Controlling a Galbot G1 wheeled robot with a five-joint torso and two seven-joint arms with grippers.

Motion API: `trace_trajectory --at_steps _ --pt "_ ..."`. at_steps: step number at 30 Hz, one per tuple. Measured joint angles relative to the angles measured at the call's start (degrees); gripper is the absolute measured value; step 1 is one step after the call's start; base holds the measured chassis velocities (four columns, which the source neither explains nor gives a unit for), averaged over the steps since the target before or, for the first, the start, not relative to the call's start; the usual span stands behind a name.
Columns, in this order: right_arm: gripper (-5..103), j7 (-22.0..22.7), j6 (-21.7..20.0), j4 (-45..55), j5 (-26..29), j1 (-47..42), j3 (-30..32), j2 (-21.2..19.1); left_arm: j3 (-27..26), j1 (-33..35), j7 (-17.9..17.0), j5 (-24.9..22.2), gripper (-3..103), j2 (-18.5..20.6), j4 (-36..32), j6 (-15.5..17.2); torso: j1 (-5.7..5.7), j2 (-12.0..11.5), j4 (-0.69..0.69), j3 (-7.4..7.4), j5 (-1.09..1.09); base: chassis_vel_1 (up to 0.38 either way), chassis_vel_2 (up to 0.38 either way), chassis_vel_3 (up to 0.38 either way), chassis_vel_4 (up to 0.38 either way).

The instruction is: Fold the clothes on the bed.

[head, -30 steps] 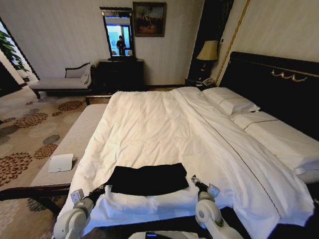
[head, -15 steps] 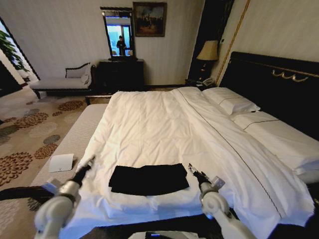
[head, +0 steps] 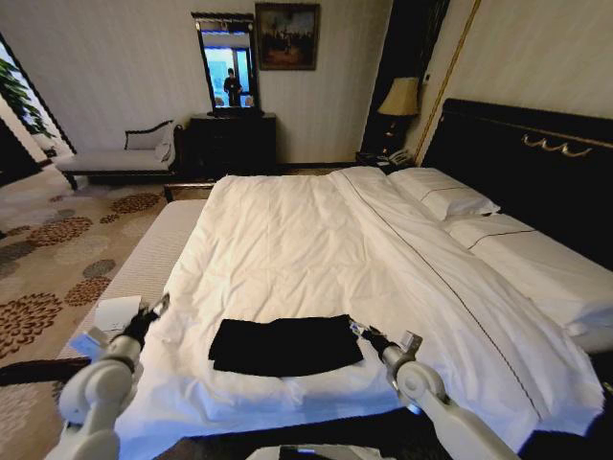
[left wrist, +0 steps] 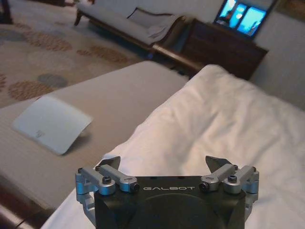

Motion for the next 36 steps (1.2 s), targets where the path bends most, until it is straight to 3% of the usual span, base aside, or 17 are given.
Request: trace_trajectory --at_steps 4,6,14,17,22,24,26,27,29,30,31,36 --pt "103 -0.85 0.38 -0.83 -1.04 -0.43 0.09 0.31 -0.84 0.38 0.08 -0.86 100 0.05 2.07 -0.53 0.00 0.00 0.00 0.00 0.01 0.000 0.000 0.000 0.000" --pt "100 -1.12 0.57 -0.63 -1.35 -1.31 0.10 0.54 -1.13 0.78 0.11 -1.07 100 -0.06 2.56 -0.69 0.00 0.00 0.00 0.00 0.01 0.000 0.000 0.000 0.000" --pt "74 -1.69 0.72 0.36 -1.41 -2.68 -1.13 1.10 -1.23 1.32 0.04 -1.02 100 -0.89 1.78 -0.60 -0.01 0.00 -0.01 0.00 0.01 0.000 0.000 0.000 0.000" --pt "58 -1.68 0.56 0.32 -1.42 -2.76 -1.55 1.40 -1.03 1.50 -0.02 -0.89 100 -1.35 1.22 -0.51 0.00 0.00 0.00 0.00 0.01 0.000 0.000 0.000 0.000" --pt "47 -1.51 0.51 0.99 -1.42 -3.27 -1.58 1.49 -1.06 1.93 -0.05 -0.78 100 -1.47 0.82 -0.53 -0.01 0.00 0.00 0.00 0.01 0.000 0.000 0.000 0.000" --pt "31 -1.31 0.50 1.63 -1.42 -3.78 -1.55 1.50 -1.13 2.02 -0.06 -0.80 100 -1.46 0.71 -0.66 0.00 0.00 0.00 0.00 0.01 0.000 0.000 0.000 0.000" --pt "31 -1.23 0.50 2.00 -1.42 -4.07 -1.53 1.52 -1.14 2.02 -0.07 -0.94 100 -1.46 0.56 -0.79 -0.01 0.00 0.00 0.00 0.01 0.000 0.000 0.000 0.000" --pt "20 -1.15 0.50 2.41 -1.42 -4.40 -1.52 1.58 -1.14 1.95 -0.07 -1.60 100 -1.49 0.23 -1.22 0.00 0.00 0.00 0.00 0.01 0.000 0.000 0.000 0.000" --pt "20 -1.10 0.50 2.76 -1.42 -4.67 -1.51 1.64 -1.13 1.78 -0.08 -2.85 100 -1.58 -0.26 -1.76 0.00 0.00 0.00 0.00 0.01 0.000 0.000 0.000 0.000" --pt "15 -1.08 0.50 3.05 -1.42 -4.87 -1.51 1.70 -1.10 1.62 -0.05 -4.23 100 -1.68 -0.77 -2.22 0.00 0.00 0.00 0.00 0.01 0.000 0.000 0.000 0.000" --pt "2 -1.06 0.51 3.63 -1.48 -5.56 -1.49 1.94 -0.85 0.55 1.72 -13.14 100 -2.80 -5.14 -5.45 0.00 0.00 -0.01 0.00 0.01 0.000 0.000 0.000 0.000" --pt "0 -1.05 0.62 3.92 -1.54 -6.08 -1.30 2.19 0.44 -1.17 3.09 -21.34 100 -5.24 -12.16 -7.59 0.00 0.00 -0.01 0.00 0.04 0.000 0.000 0.000 0.000"
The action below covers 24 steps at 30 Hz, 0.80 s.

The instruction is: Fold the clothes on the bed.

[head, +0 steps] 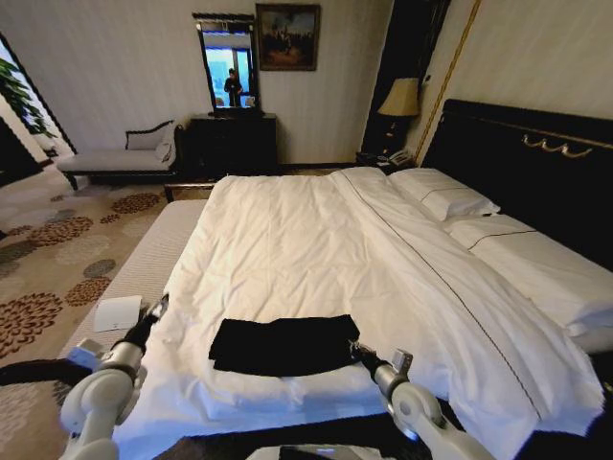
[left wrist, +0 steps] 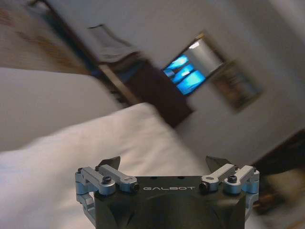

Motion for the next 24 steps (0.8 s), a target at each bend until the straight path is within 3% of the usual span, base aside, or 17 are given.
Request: trace_trajectory --at_steps 10,16,24 --pt "0 2.85 -0.38 2.93 1.55 -2.47 1.75 -1.65 1.87 -0.71 -0.45 -0.11 100 -1.00 -2.02 0.01 0.00 0.00 0.01 0.00 -0.02 0.000 0.000 0.000 0.000" --pt "0 5.26 -1.68 7.27 2.02 -6.55 2.94 -3.65 2.89 -0.01 -2.18 5.72 100 -0.46 -0.06 1.94 0.01 0.00 0.01 0.00 -0.04 0.000 0.000 0.000 0.000" --pt "0 9.61 -3.97 9.82 1.95 -8.78 2.90 -4.64 4.23 0.84 -3.06 8.67 100 -0.49 0.94 3.91 0.01 0.00 0.01 0.00 -0.02 0.000 0.000 0.000 0.000"
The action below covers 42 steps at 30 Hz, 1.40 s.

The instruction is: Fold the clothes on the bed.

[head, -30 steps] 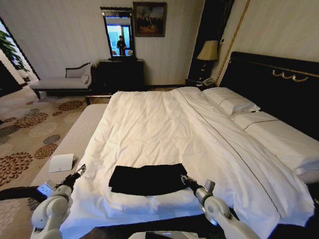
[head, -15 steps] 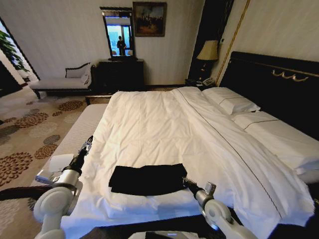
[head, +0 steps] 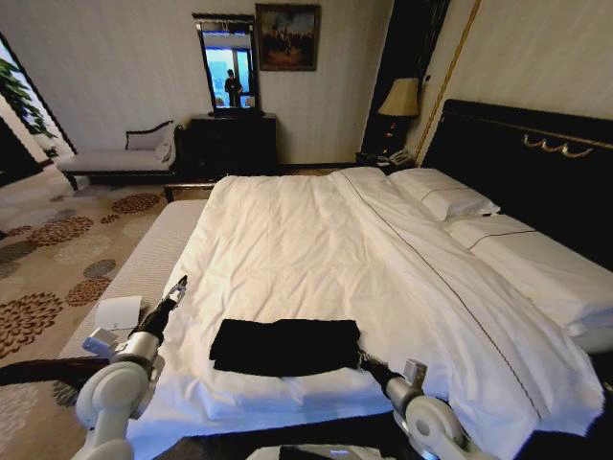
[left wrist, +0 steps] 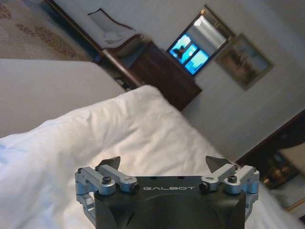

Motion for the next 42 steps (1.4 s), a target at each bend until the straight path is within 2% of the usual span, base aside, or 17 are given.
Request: trace_trajectory --at_steps 2,7,13,16,17,19,20,21,22,26,28,32,34,38,42 --pt "0 2.21 -1.59 1.64 0.19 -1.04 -0.33 -0.59 0.49 0.12 -0.67 1.56 100 0.01 0.99 0.97 0.00 0.00 -0.01 0.01 -0.01 0.000 0.000 0.000 0.000" --pt "0 6.19 -3.57 2.50 0.54 -0.76 -0.90 -1.56 0.76 0.23 -1.19 1.91 100 -0.04 2.22 1.55 -0.01 0.01 -0.01 0.00 -0.02 0.000 0.000 0.000 0.000" --pt "-2 7.50 -3.42 0.26 -0.34 1.97 -1.57 -0.54 1.02 0.31 -1.16 2.21 100 0.07 3.49 1.53 0.00 0.00 0.01 0.01 0.00 0.000 0.000 0.000 0.000" --pt "14 7.87 -2.53 -0.37 -1.75 2.72 -1.85 -0.03 -0.10 0.18 -1.17 2.33 100 0.78 5.75 1.02 0.00 0.00 -0.01 0.00 -0.01 0.000 0.000 0.000 0.000" --pt "14 7.87 -2.53 -0.37 -1.75 2.72 -1.85 -0.03 -0.10 0.18 -1.17 2.33 100 0.78 5.75 1.02 0.00 0.00 -0.01 0.00 -0.01 0.000 0.000 0.000 0.000" --pt "24 7.26 -0.66 -0.89 -2.68 3.30 -1.52 0.17 -1.39 -0.03 -1.24 1.82 100 1.57 7.22 0.42 -0.01 0.00 0.00 0.00 -0.02 0.000 0.000 0.000 0.000" --pt "24 6.54 0.58 -1.28 -2.80 3.76 -1.18 0.39 -1.92 -0.15 -1.27 1.42 100 1.85 7.69 0.21 0.00 0.00 0.00 0.00 -0.03 0.000 0.000 0.000 0.000" --pt "30 5.63 1.87 -1.82 -2.78 4.27 -0.88 0.70 -2.51 -0.29 -1.27 0.83 100 2.11 7.99 0.06 0.00 0.00 0.00 0.00 -0.04 0.000 0.000 0.000 0.000" --pt "30 5.63 1.87 -1.82 -2.78 4.27 -0.88 0.70 -2.51 -0.29 -1.27 0.83 100 2.11 7.99 0.06 0.00 0.00 0.00 0.00 -0.04 0.000 0.000 0.000 0.000" --pt "52 1.89 4.45 -5.10 -1.56 6.16 -0.82 2.16 -5.45 -0.76 -1.24 -0.94 100 3.66 8.11 0.13 0.00 0.00 0.00 0.01 -0.01 0.000 0.000 0.000 0.000" --pt "52 0.98 4.71 -5.86 -1.46 6.46 -1.03 2.40 -6.27 -0.76 -1.24 -1.23 100 4.23 8.11 0.20 0.00 0.00 0.00 0.00 -0.01 0.000 0.000 0.000 0.000" --pt "73 -3.68 5.69 -7.99 -0.69 7.20 -1.36 2.79 -9.11 0.37 -1.24 -2.46 100 5.92 7.78 0.58 0.00 0.00 0.00 0.00 -0.02 0.000 0.000 0.000 0.000" --pt "73 -5.35 6.17 -8.52 -0.63 7.36 -1.40 2.87 -9.60 0.77 -1.23 -2.60 100 5.98 7.58 0.65 0.00 0.00 0.00 0.00 -0.02 0.000 0.000 0.000 0.000" --pt "95 -8.28 7.64 -11.80 -1.04 9.78 -2.67 3.76 -9.88 1.65 -1.25 -2.51 100 5.02 6.94 0.83 0.00 0.00 0.00 0.00 -0.01 0.000 0.000 0.000 0.000" --pt "100 -8.26 7.91 -14.61 -1.17 12.62 -3.34 4.81 -9.14 1.51 -1.30 -2.05 100 4.40 6.77 1.03 0.00 0.00 0.01 0.00 -0.02 0.000 0.000 0.000 0.000"
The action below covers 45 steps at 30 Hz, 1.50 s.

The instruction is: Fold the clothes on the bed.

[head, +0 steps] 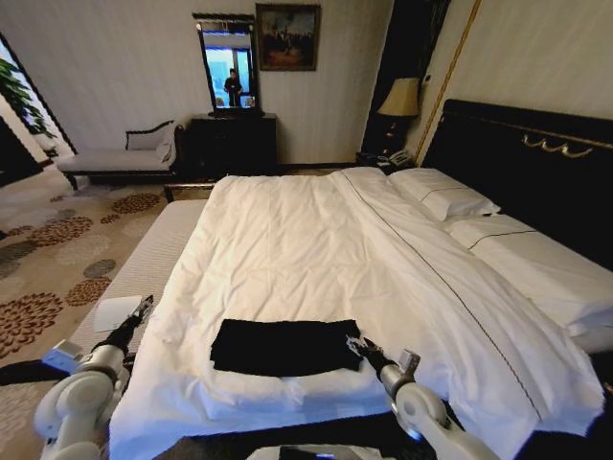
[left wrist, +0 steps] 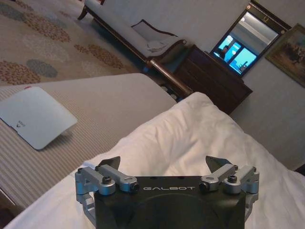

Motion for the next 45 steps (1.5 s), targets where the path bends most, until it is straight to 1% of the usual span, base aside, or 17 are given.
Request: trace_trajectory --at_steps 3,6,11,13,15,17,20,24,25,29,31,36,38,39,41,44,45 --pt "100 0.55 -0.31 -1.76 0.04 1.52 -0.22 0.48 0.54 -0.29 -0.03 0.20 100 -0.05 0.03 0.12 0.00 0.00 -0.01 0.00 0.01 0.000 0.000 0.000 0.000" --pt "101 2.14 -2.37 -5.57 -0.71 4.18 -1.05 0.84 1.15 -0.54 -0.07 0.36 100 0.02 0.39 0.18 0.00 0.00 -0.01 0.00 0.01 0.000 0.000 0.000 0.000" --pt "91 5.37 -4.86 -10.35 -2.05 8.66 -2.46 1.07 1.76 -0.61 -0.09 0.67 100 0.00 0.63 0.23 0.00 0.01 0.01 -0.01 0.00 0.000 0.000 0.000 0.000" --pt "91 5.70 -5.05 -11.34 -2.23 9.75 -2.70 1.09 1.91 -0.61 -0.09 0.81 100 -0.08 0.64 0.23 0.00 0.01 0.01 -0.01 0.00 0.000 0.000 0.000 0.000" --pt "86 6.35 -5.14 -13.07 -2.48 11.82 -2.87 1.22 2.33 -0.63 -0.10 1.30 100 -0.41 0.64 0.24 -0.01 0.00 0.01 -0.01 0.00 0.000 0.000 0.000 0.000" --pt "89 7.01 -4.83 -13.58 -2.46 12.77 -2.54 1.36 2.64 -0.64 -0.12 1.65 100 -0.84 0.46 0.26 0.00 0.00 0.00 0.01 0.02 0.000 0.000 0.000 0.000" --pt "89 7.69 -4.14 -12.27 -2.01 12.29 -1.34 1.24 2.74 -0.58 -0.13 1.74 100 -1.16 0.12 0.28 0.01 0.00 0.00 0.01 0.03 0.000 0.000 0.000 0.000" --pt "90 8.25 -2.34 -6.30 -0.99 8.23 1.13 0.21 2.63 -0.27 -0.15 1.79 100 -1.40 -0.23 0.29 0.01 0.00 -0.02 0.02 0.02 0.000 0.000 0.000 0.000" --pt "95 8.42 -2.10 -3.75 -0.30 6.45 1.83 -0.27 2.51 -0.16 -0.15 1.79 100 -1.48 -0.30 0.28 0.00 0.00 -0.02 0.01 0.01 0.000 0.000 0.000 0.000" --pt "100 10.75 -3.02 4.58 4.69 -0.02 2.89 -1.10 2.51 0.13 -0.15 2.09 100 -2.10 -0.47 0.22 -0.01 0.00 -0.02 0.00 0.00 0.000 0.000 0.000 0.000" --pt "102 11.50 -3.56 5.80 5.80 -0.98 2.77 -1.10 2.62 0.15 -0.15 2.18 100 -2.30 -0.60 0.19 -0.01 0.00 -0.03 0.00 0.00 0.000 0.000 0.000 0.000" --pt "96 12.68 -4.92 6.13 6.75 -2.51 0.80 0.07 3.09 0.29 -0.15 2.56 100 -3.02 -1.30 0.16 -0.01 0.00 -0.01 0.00 0.01 0.000 0.000 0.000 0.000" --pt "86 12.70 -5.16 5.26 7.04 -2.36 0.37 0.56 3.09 0.46 -0.15 2.57 100 -3.04 -1.47 0.15 -0.01 0.00 -0.02 0.00 0.02 0.000 0.000 0.000 0.000" --pt "86 12.70 -5.35 4.93 7.43 -2.28 0.24 0.80 2.99 0.56 -0.14 2.57 100 -3.00 -1.52 0.13 -0.01 0.00 -0.02 0.00 0.01 0.000 0.000 0.000 0.000" --pt "82 12.70 -5.56 4.77 7.63 -2.28 0.11 0.95 2.76 0.69 -0.14 2.52 100 -2.81 -1.52 0.09 -0.01 0.00 -0.02 0.00 0.00 0.000 0.000 0.000 0.000" --pt "65 12.53 -5.69 4.27 7.26 -2.33 -0.16 1.29 2.25 0.94 -0.13 2.34 100 -2.32 -1.51 -0.04 -0.01 0.00 -0.01 0.00 0.00 0.000 0.000 0.000 0.000" --pt "65 12.53 -5.69 4.27 7.26 -2.33 -0.16 1.29 2.25 0.94 -0.13 2.34 100 -2.32 -1.51 -0.04 -0.01 0.00 -0.01 0.00 0.00 0.000 0.000 0.000 0.000"
